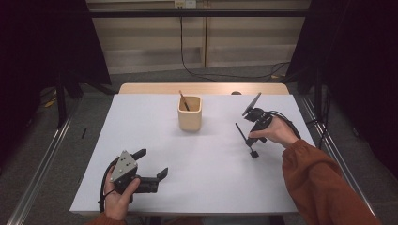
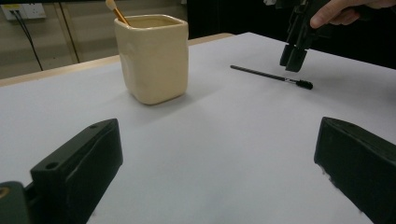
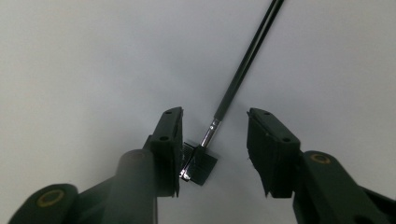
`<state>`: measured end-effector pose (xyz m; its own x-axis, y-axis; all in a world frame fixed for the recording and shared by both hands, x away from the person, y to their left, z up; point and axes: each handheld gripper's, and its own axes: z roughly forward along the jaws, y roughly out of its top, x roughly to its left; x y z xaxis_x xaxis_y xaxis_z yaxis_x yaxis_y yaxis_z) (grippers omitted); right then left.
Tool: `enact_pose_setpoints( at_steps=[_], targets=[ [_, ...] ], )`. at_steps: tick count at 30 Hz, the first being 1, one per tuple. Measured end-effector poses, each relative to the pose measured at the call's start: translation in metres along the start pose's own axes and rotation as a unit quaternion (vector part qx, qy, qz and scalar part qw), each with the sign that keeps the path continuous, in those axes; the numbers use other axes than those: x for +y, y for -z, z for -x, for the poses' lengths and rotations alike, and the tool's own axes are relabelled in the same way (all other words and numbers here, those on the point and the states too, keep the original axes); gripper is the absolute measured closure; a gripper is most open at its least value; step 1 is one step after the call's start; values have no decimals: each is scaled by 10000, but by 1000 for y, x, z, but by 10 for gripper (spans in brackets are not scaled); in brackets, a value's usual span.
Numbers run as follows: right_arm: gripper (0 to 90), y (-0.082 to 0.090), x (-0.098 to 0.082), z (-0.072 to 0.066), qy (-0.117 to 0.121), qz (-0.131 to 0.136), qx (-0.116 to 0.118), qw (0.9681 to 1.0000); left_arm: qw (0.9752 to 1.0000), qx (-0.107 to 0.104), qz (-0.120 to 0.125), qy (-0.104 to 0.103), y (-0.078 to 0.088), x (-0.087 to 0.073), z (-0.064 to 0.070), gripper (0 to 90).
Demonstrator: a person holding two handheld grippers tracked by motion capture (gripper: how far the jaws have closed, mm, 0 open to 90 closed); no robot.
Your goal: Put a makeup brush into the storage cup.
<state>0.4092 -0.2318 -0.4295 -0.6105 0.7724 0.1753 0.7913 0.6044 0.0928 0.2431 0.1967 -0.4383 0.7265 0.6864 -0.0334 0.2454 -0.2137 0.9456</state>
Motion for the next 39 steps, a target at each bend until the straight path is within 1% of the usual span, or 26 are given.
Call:
enact_pose_setpoints(
  at_steps=[1, 2, 3, 5, 6, 7, 8, 11, 14, 15, 16, 18, 19, 20, 24, 28, 30, 31, 35, 36, 39],
  targets=[
    [589, -2, 1, 0, -18, -54, -47, 10000, 10000, 14, 10, 17, 0, 0, 0, 11],
    [609, -4, 1, 0, -3, -47, -54, 10000, 10000, 17, 10, 27, 0, 0, 0, 11],
    [623, -6, 2, -1, -40, -67, -72, 9999, 10000, 10, -1, 5, 0, 0, -1, 11],
    [662, -8, 2, -1, -45, -51, -27, 10000, 10000, 2, 0, 21, 0, 0, -1, 11],
    [667, -9, 2, -1, -66, -37, -67, 9999, 10000, -7, 3, 43, 0, -1, 0, 11],
    [675, -11, 2, -1, -68, -64, -94, 9999, 10000, -23, -16, 22, 0, -1, 0, 11],
    [680, -12, 2, -1, -88, -94, -106, 9999, 10000, -22, -16, 22, -1, -1, 0, 11],
    [691, -15, 1, -1, -92, -64, -125, 9999, 10000, -27, -16, 3, -1, -1, 0, 11],
    [694, -18, 1, -2, -95, -110, -175, 9997, 10000, -54, -50, 9, -2, -1, 0, 11],
    [694, -20, 1, -2, -57, -116, -197, 9997, 10000, -73, -52, 12, -2, -1, 1, 11],
    [710, -22, 1, -2, -54, -112, -228, 9997, 9999, -111, -48, -18, -2, -1, 0, 11],
    [727, -22, 0, -3, -67, -105, -285, 9995, 9999, -96, -58, -33, -3, -1, 0, 11],
    [747, -22, -1, -3, -31, -89, -308, 9995, 9999, -90, -47, -28, -3, -1, 0, 11],
    [766, -22, 0, -3, -45, -101, -368, 9993, 9999, -88, -51, -31, -3, -1, 0, 11],
    [767, -23, 1, -7, -26, -158, -531, 9985, 10000, -67, -54, -17, -2, -1, 0, 11],
    [777, -23, 1, -8, -6, -150, -549, 9984, 9999, -87, -102, -42, -3, -1, -1, 12],
    [784, -23, 1, -9, -11, -193, -571, 9982, 9998, -132, -118, -61, -3, -2, 0, 12],
    [793, -23, 2, -9, 23, -192, -600, 9980, 9998, -143, -136, -75, -3, -2, 1, 12],
    [840, -23, 2, -8, 20, -190, -651, 9977, 9999, -134, -94, -54, -4, -1, 1, 12],
    [862, -23, 2, -7, 36, -170, -632, 9978, 9999, -112, -120, -54, -3, -1, 0, 12],
    [866, -22, 1, -4, -2, -180, -542, 9984, 9999, -96, -110, -35, -3, -2, 0, 13]
  ],
)
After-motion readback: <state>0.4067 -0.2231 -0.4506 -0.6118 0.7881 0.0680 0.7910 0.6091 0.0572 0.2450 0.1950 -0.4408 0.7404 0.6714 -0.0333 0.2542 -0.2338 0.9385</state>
